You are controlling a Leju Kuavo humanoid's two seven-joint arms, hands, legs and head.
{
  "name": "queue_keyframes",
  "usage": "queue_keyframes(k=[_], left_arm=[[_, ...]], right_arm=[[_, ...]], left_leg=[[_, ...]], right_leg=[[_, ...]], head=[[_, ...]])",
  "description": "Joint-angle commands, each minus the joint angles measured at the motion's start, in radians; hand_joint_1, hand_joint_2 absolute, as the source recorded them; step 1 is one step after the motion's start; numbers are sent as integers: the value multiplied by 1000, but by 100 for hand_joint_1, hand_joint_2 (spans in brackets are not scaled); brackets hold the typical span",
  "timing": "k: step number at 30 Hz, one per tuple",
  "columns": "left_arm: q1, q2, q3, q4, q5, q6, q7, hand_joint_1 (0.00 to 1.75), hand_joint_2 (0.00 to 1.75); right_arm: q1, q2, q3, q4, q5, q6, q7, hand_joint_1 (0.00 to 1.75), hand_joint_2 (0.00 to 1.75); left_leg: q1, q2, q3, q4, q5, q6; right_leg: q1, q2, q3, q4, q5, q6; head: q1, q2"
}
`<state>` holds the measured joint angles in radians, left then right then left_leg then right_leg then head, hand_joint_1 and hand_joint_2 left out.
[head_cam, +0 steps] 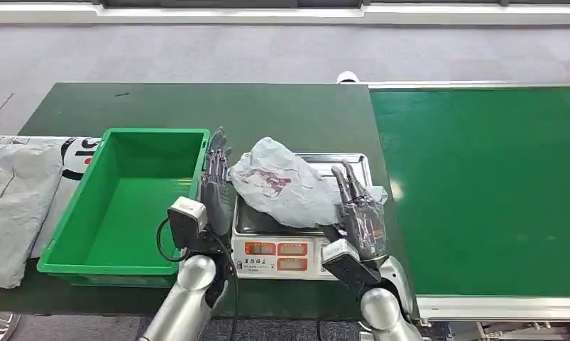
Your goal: Moved the parcel from conveyor to table for the left to box.
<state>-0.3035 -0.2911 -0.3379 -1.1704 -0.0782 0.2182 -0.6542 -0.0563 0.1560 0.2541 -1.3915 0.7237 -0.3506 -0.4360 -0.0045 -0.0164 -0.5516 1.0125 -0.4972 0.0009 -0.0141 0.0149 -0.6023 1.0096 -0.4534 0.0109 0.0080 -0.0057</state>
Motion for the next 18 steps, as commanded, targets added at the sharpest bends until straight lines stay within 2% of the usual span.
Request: queue_keyframes(k=[1, 5, 10, 14, 18], left_arm=[[-115, -34, -30, 162, 0, 31, -10, 0, 0], [-146, -37, -9, 220, -10, 58, -6, 0, 0], [-164, -46, -1, 235, -14, 82, -13, 0, 0], [-174, -50, -1, 231, -30, 128, -5, 0, 0], [-172, -49, -1, 232, -30, 128, -5, 0, 0]], right_arm=[[3, -68, -32, -32, -105, 34, -66, 0, 175], [0, -64, -32, -44, -156, 84, -91, 0, 175], [24, -67, -38, -78, -186, 91, -101, 0, 175], [71, -75, -41, -137, -214, 96, -114, 0, 175], [69, -74, -40, -136, -214, 96, -113, 0, 175]], left_leg=[[1, -4, 0, 0, 1, 0], [0, -2, 0, 0, 1, 0], [1, -2, 5, -5, 1, -1], [1, -3, 1, -1, 0, -1], [0, -1, 2, -2, 0, 0]], right_leg=[[1, -6, 3, -2, 0, 0], [1, -3, 2, -1, 0, 0], [2, -5, 7, -6, 1, -1], [1, -4, 3, -1, -1, 0], [0, -3, 3, -2, 0, 0]], head=[[0, 0], [0, 0], [0, 0], [0, 0], [0, 0]])
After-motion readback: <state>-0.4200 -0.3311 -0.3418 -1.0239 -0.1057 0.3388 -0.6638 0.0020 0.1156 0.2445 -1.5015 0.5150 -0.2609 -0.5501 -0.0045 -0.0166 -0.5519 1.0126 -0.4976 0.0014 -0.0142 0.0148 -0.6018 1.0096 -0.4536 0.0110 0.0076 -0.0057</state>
